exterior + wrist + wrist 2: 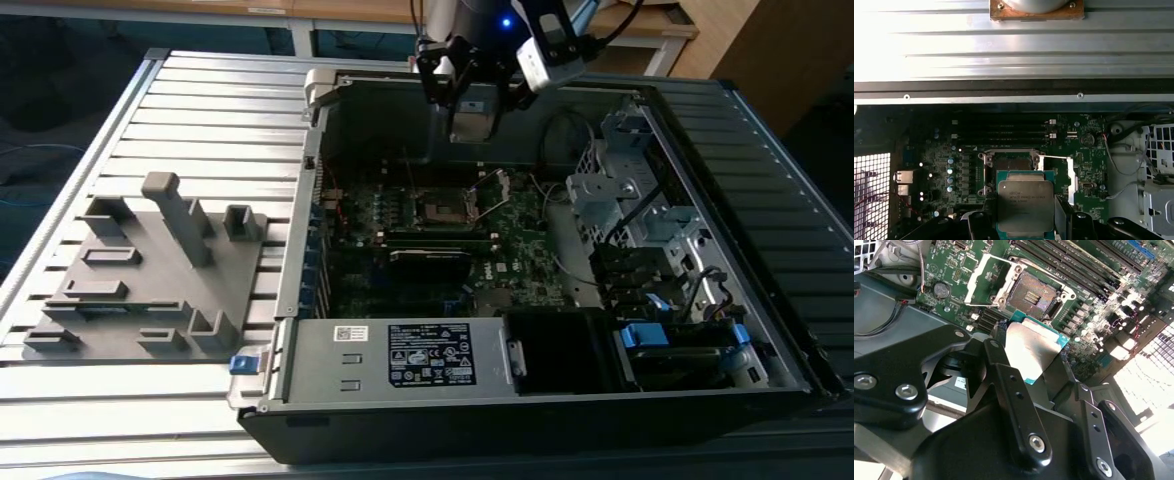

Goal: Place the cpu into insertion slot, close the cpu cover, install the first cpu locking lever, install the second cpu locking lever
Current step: 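Place the cpu into insertion slot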

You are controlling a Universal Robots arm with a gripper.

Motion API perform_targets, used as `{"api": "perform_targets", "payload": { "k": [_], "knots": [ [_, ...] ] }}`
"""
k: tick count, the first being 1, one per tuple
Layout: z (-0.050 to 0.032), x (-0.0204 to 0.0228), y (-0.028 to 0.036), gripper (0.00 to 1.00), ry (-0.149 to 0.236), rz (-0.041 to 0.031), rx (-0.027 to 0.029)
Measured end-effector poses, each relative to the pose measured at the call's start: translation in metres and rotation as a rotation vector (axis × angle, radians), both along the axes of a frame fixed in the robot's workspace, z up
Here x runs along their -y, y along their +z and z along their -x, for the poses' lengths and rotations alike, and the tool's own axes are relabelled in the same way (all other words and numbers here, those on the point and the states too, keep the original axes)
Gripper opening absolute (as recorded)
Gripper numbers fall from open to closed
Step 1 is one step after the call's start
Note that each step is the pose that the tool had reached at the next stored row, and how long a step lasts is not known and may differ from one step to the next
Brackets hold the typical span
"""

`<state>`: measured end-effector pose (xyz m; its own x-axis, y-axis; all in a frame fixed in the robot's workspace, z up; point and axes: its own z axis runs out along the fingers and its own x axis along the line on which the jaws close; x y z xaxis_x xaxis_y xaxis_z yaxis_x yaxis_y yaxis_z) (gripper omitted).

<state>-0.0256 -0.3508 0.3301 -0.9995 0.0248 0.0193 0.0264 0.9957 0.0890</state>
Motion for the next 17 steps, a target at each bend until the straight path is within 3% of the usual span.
{"api": "perform_targets", "payload": {
  "k": [17],
  "knots": [
    [0.0,0.0,-0.0068,0.54,0.0,0.0001,0.0]
  ]
}}
